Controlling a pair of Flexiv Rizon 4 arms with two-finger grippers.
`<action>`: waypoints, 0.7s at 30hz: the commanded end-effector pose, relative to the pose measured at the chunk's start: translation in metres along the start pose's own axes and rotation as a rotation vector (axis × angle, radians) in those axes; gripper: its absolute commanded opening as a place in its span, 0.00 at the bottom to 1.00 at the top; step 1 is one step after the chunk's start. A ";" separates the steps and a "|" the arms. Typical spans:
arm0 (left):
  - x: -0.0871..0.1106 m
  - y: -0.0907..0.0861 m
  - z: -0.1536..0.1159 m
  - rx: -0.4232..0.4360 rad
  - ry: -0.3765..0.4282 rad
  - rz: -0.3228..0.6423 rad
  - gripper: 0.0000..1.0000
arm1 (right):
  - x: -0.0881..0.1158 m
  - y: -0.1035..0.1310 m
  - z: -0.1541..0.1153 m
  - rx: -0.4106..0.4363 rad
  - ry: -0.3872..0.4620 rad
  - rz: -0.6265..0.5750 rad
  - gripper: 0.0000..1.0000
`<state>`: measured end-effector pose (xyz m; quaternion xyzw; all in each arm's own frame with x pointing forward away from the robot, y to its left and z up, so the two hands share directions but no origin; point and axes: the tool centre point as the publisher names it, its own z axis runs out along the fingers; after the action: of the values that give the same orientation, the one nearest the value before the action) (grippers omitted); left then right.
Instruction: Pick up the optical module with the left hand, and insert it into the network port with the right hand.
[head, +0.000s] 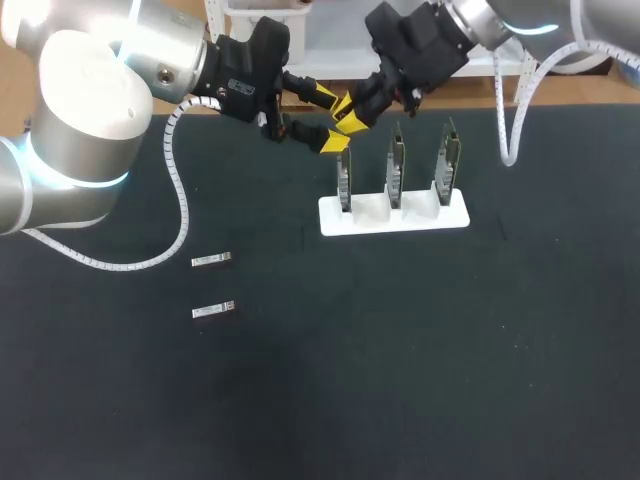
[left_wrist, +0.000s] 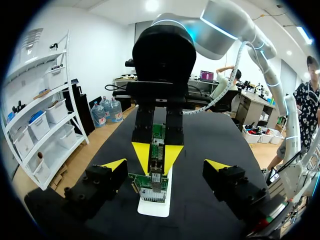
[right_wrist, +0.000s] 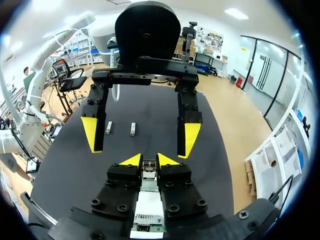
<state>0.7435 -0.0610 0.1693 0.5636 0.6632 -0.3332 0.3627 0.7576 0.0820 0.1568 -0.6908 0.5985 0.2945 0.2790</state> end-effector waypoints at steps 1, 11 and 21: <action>-0.001 0.001 0.000 0.002 0.007 -0.002 1.00 | 0.001 0.001 0.001 0.002 0.002 0.002 0.00; -0.001 0.001 0.000 0.002 0.007 -0.002 1.00 | 0.003 0.002 0.000 0.005 0.005 0.006 0.00; -0.001 0.001 0.000 0.002 0.007 -0.002 1.00 | 0.005 0.003 0.000 0.002 0.003 0.010 0.00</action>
<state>0.7435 -0.0610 0.1693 0.5636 0.6632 -0.3332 0.3627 0.7564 0.0798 0.1533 -0.6886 0.6024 0.2947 0.2758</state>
